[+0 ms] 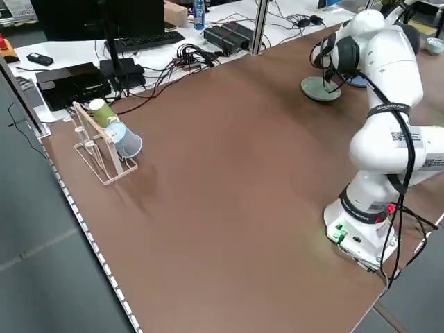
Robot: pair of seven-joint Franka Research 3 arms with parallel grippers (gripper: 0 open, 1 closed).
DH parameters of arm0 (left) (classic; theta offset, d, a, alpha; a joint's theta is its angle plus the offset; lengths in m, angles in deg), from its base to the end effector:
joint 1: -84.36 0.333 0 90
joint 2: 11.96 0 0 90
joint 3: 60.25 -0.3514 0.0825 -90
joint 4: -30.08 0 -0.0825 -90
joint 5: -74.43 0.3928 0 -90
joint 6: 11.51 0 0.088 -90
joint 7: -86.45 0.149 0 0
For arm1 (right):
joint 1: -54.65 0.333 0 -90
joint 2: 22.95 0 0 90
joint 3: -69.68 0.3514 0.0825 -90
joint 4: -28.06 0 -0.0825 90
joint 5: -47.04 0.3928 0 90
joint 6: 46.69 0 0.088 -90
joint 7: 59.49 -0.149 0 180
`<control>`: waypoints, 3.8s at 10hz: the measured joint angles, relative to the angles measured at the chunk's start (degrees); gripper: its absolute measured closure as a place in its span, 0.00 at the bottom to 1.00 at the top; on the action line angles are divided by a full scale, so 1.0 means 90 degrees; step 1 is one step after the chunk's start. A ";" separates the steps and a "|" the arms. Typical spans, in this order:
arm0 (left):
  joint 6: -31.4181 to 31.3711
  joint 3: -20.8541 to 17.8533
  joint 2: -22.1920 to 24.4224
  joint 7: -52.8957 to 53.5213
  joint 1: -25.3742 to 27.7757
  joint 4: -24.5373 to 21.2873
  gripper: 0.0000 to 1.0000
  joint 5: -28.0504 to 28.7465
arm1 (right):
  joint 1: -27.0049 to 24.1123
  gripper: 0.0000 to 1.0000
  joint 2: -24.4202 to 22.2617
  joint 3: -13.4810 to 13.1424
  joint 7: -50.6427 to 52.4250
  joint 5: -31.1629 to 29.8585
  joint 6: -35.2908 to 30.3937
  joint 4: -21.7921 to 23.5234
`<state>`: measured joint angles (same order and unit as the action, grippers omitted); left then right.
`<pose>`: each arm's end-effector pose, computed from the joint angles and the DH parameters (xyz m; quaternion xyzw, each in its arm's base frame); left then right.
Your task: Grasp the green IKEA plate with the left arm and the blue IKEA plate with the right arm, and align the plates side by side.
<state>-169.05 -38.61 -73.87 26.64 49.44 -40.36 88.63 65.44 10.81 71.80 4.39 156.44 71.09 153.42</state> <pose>0.5446 -0.6472 0.1620 0.9638 0.0600 0.0788 0.2477 0.5287 0.2100 0.1168 -0.7969 0.1471 -0.0475 0.5840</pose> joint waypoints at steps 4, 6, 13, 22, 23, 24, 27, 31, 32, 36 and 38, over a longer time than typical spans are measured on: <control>0.0000 0.0000 0.0000 -0.0001 0.0000 0.0002 0.00 0.0000 | -0.0008 0.02 0.0006 -0.0007 0.0009 0.0007 0.0000 -0.0009; 0.0000 0.0000 0.0000 -0.0001 0.0000 0.0002 0.00 0.0000 | -0.0008 0.02 0.0009 -0.0007 0.0033 0.0012 0.0000 -0.0013; 0.1234 -0.0094 0.0711 0.0054 0.0251 0.0210 0.00 0.0007 | -0.0012 0.02 0.0020 -0.0006 0.0046 0.0034 -0.0011 -0.0021; 0.3948 -0.0031 0.3336 0.1904 0.1732 -0.1094 0.00 -0.0103 | 0.0462 0.02 0.0170 0.0038 0.0094 0.0805 -0.0022 -0.0236; 0.4163 0.0009 0.3669 0.2158 0.1952 -0.1300 0.00 -0.0278 | 0.0557 0.02 0.0180 0.0040 0.0095 0.0921 -0.0018 -0.0278; 0.4477 0.0036 0.3945 0.2501 0.2168 -0.1403 0.00 -0.0538 | 0.0628 0.02 0.0204 0.0041 0.0095 0.1004 -0.0013 -0.0333; 0.5334 0.0062 0.4605 0.3562 0.2989 -0.1456 0.00 -0.1018 | 0.0704 0.02 0.0306 0.0035 0.0119 0.1085 -0.0006 -0.0432; 0.6316 0.0067 0.5366 0.4247 0.3822 -0.1512 0.00 -0.1171 | 0.0706 0.02 0.0322 0.0029 0.0170 0.1091 -0.0003 -0.0447; 0.6421 0.0067 0.5513 0.4260 0.3960 -0.1554 0.00 -0.1180 | 0.0708 0.02 0.0322 0.0030 0.0174 0.1092 -0.0004 -0.0448; 0.6493 -0.0220 0.6076 0.5184 0.4560 -0.1999 0.00 -0.1417 | 0.0797 0.02 0.0326 0.0037 0.0191 0.1250 -0.0004 -0.0480; 0.6499 -0.0970 0.6460 0.5931 0.4428 -0.2226 0.00 -0.1795 | 0.0911 0.02 0.0337 0.0040 0.0194 0.1358 -0.0001 -0.0524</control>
<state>-110.56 -47.34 -15.74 80.02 89.29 -60.39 72.47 73.64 13.84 72.16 6.14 168.66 71.09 148.70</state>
